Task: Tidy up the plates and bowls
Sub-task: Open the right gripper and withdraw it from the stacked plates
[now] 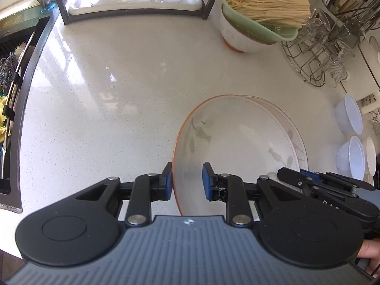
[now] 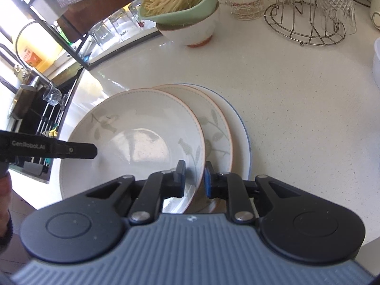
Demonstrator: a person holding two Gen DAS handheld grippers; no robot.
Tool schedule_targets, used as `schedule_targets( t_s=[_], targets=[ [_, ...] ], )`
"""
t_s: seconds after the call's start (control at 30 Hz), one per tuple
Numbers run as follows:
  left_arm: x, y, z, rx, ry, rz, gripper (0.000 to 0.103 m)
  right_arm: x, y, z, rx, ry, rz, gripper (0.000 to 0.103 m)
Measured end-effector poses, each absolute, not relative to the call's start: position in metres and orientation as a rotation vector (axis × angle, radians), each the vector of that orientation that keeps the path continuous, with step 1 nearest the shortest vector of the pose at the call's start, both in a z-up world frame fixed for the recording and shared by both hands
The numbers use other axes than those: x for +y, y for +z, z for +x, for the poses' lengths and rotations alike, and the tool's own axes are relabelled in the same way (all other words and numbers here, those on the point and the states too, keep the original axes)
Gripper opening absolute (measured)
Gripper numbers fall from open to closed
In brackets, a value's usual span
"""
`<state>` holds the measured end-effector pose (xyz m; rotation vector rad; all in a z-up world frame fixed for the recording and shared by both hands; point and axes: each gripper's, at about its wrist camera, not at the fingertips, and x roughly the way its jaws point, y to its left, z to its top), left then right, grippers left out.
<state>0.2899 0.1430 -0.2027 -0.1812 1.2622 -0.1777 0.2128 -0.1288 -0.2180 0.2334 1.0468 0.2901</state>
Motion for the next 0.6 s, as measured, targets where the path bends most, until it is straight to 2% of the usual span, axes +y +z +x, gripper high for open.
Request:
schedule_targets(
  t_s=[0.6],
  targets=[
    [0.124, -0.198, 0.284, 1.231, -0.136, -0.161, 0.028, -0.149, -0.202, 0.197, 0.954, 0.267, 0.224, 0.017]
  ],
)
